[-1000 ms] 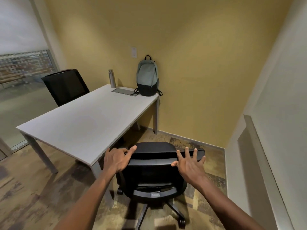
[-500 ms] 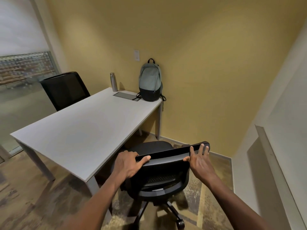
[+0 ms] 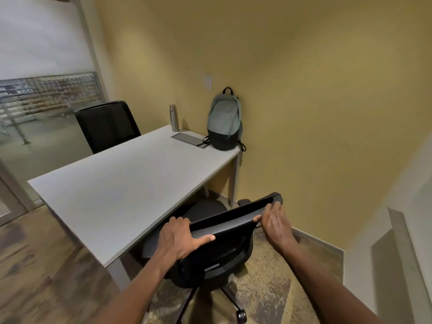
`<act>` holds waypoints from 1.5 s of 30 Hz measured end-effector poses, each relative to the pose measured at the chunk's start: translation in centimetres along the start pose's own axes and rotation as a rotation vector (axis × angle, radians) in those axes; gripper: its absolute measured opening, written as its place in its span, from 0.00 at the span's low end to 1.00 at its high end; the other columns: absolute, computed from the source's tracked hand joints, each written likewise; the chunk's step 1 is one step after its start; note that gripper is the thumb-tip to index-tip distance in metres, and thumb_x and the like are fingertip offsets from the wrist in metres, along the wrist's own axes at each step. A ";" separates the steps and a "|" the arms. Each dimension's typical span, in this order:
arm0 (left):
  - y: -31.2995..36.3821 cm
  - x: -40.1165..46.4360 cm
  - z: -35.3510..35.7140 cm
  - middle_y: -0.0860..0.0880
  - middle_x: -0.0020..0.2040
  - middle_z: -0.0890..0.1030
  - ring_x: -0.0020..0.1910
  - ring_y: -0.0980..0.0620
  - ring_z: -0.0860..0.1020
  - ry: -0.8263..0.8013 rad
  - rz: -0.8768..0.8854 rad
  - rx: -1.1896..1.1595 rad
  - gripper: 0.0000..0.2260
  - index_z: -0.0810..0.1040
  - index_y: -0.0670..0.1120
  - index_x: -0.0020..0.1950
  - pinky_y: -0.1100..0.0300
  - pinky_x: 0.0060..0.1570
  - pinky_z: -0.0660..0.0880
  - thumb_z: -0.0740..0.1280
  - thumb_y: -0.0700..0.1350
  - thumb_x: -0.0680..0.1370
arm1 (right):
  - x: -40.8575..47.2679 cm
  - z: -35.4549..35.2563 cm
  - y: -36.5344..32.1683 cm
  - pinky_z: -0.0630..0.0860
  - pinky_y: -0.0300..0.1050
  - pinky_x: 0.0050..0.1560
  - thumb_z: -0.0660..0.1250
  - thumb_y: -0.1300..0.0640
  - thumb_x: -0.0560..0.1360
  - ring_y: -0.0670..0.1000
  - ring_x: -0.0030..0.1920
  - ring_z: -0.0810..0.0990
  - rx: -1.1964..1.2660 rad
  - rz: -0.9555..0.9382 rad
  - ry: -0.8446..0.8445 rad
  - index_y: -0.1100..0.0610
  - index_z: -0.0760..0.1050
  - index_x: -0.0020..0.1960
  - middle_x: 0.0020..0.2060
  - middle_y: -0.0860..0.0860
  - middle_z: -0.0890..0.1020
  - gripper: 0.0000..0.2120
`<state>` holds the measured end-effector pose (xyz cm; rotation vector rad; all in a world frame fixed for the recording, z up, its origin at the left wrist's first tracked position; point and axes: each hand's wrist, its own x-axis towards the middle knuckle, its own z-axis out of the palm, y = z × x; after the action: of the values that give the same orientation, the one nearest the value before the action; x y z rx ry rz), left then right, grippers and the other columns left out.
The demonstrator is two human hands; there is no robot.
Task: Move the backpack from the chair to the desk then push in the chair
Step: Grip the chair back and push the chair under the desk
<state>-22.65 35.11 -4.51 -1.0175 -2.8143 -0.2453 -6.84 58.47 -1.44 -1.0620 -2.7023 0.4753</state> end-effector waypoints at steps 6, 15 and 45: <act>2.5 2.6 0.3 0.49 0.44 0.81 0.43 0.48 0.78 0.003 -0.105 0.017 0.47 0.79 0.49 0.46 0.53 0.42 0.76 0.43 0.87 0.59 | 2.9 1.2 -0.9 0.69 0.54 0.62 0.51 0.63 0.84 0.63 0.62 0.74 0.136 -0.054 0.010 0.66 0.72 0.59 0.57 0.65 0.74 0.13; 1.8 7.3 1.1 0.53 0.41 0.79 0.40 0.52 0.76 0.008 -0.140 -0.071 0.43 0.78 0.53 0.43 0.54 0.41 0.78 0.48 0.88 0.57 | 7.5 2.4 -1.4 0.56 0.51 0.78 0.52 0.43 0.84 0.58 0.80 0.57 -0.172 -0.269 -0.099 0.59 0.54 0.81 0.80 0.61 0.58 0.31; 4.1 20.6 3.6 0.45 0.47 0.82 0.45 0.45 0.81 -0.077 -0.124 0.064 0.38 0.74 0.45 0.54 0.54 0.40 0.70 0.46 0.77 0.73 | 25.8 4.7 -5.2 0.73 0.51 0.44 0.80 0.45 0.67 0.61 0.51 0.78 0.223 -0.088 -0.121 0.60 0.73 0.49 0.50 0.57 0.76 0.25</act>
<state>-36.01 51.71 -3.78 -0.8583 -2.9379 -0.1306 -30.10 71.55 -2.15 -0.8770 -2.7040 0.8271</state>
